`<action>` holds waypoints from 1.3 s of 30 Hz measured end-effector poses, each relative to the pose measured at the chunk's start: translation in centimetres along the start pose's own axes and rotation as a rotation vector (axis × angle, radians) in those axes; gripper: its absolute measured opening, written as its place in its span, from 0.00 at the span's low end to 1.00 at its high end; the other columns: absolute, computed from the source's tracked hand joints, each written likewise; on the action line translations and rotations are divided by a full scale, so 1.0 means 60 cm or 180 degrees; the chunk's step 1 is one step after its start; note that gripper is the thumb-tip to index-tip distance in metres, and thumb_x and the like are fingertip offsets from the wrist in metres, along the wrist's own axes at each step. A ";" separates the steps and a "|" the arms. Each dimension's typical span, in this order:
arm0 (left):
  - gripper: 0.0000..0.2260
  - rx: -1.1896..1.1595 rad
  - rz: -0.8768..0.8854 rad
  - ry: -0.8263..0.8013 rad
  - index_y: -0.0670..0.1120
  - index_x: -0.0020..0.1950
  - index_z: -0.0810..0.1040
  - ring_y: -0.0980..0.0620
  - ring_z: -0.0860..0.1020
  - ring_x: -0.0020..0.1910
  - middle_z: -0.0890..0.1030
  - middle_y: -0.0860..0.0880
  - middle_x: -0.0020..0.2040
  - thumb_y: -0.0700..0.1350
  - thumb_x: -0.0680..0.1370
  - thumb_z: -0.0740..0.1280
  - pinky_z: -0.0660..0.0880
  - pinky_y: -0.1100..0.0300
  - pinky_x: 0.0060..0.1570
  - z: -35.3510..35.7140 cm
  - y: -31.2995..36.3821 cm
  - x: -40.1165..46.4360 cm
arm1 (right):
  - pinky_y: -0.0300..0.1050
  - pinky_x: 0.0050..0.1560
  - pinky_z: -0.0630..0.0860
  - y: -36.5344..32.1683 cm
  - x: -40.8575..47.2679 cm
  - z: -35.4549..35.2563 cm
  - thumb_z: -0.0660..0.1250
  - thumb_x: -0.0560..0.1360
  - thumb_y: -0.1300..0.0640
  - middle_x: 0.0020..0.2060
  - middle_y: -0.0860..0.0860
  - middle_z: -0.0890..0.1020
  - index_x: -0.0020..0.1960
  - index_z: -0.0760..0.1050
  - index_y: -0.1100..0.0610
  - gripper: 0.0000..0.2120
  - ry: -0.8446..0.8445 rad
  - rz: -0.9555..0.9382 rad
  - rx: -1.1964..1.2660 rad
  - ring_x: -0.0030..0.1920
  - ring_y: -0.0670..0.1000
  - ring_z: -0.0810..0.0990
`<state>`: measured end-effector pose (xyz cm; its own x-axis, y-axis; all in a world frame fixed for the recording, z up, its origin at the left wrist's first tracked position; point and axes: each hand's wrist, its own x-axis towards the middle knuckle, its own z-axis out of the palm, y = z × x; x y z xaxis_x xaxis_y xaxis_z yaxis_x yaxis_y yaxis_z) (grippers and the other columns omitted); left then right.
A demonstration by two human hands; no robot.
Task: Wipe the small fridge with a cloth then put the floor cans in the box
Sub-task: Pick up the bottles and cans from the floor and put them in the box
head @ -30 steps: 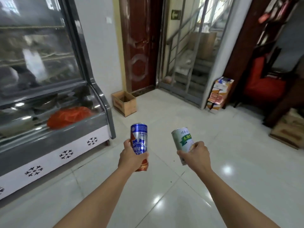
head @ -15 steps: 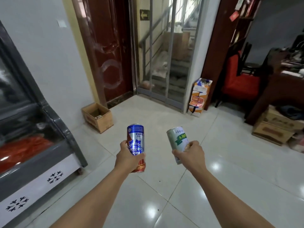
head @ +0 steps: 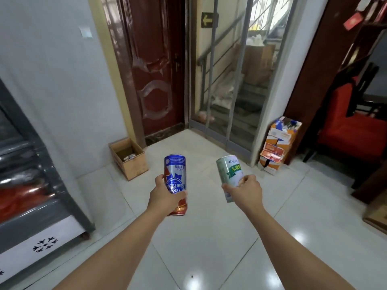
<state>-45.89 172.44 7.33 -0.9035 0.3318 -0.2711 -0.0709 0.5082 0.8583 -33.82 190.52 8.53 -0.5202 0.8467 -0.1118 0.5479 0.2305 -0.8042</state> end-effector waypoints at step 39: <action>0.35 -0.0231 -0.0345 0.1236 0.49 0.66 0.61 0.51 0.75 0.47 0.73 0.52 0.51 0.50 0.66 0.77 0.72 0.56 0.47 0.337 0.510 1.120 | 0.48 0.50 0.73 -0.351 1.337 0.216 0.76 0.64 0.47 0.55 0.58 0.74 0.58 0.67 0.61 0.31 -0.0871 -0.0618 -0.0257 0.53 0.58 0.76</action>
<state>-100.24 226.35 6.54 -0.9806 -0.0524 -0.1889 -0.1915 0.4619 0.8660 -95.56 247.37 8.94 -0.7702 0.6259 -0.1224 0.4659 0.4210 -0.7782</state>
